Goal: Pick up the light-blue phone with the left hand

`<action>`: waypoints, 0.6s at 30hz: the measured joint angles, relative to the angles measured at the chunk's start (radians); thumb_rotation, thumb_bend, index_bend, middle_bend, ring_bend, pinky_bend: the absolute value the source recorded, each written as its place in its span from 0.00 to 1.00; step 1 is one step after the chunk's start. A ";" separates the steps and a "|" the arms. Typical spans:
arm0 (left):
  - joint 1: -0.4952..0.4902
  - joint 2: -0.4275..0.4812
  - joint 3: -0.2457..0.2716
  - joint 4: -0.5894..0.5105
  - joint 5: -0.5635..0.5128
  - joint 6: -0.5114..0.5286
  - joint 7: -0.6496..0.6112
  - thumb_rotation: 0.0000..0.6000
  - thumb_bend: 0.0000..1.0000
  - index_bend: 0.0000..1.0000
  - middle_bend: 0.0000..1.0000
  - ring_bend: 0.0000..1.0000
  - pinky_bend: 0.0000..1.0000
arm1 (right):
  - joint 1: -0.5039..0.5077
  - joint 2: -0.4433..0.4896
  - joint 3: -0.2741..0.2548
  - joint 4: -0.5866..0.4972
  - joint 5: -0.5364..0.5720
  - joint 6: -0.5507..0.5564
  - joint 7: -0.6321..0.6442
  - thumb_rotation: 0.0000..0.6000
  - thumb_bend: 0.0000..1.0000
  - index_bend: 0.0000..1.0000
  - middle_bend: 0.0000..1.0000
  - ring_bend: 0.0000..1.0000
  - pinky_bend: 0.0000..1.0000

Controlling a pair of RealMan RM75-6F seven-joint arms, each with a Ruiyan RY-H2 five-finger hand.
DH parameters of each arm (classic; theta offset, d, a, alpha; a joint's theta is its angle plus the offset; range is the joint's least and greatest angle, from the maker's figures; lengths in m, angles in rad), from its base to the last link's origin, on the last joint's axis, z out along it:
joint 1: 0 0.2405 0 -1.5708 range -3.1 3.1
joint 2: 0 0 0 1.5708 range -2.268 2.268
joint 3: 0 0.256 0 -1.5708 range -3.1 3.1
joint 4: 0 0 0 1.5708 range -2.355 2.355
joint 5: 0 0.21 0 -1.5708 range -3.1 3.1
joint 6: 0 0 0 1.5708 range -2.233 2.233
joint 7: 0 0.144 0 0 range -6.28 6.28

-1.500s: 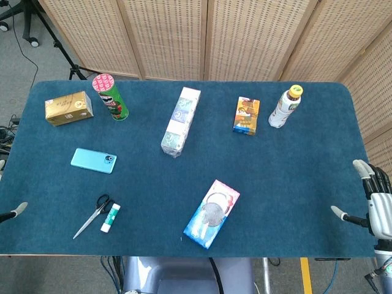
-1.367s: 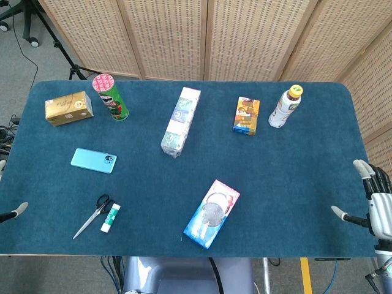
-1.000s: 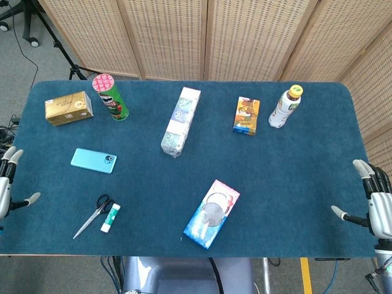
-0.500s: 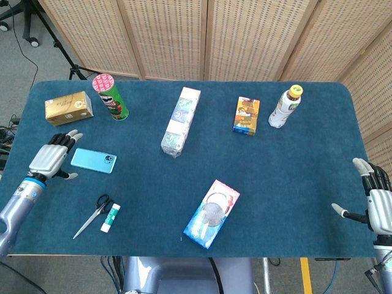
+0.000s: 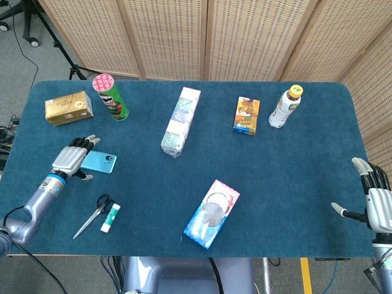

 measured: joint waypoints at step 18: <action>-0.050 -0.058 0.004 0.055 -0.047 -0.083 0.004 1.00 0.00 0.26 0.15 0.14 0.25 | 0.006 -0.002 0.000 0.004 0.007 -0.016 0.000 1.00 0.00 0.00 0.00 0.00 0.00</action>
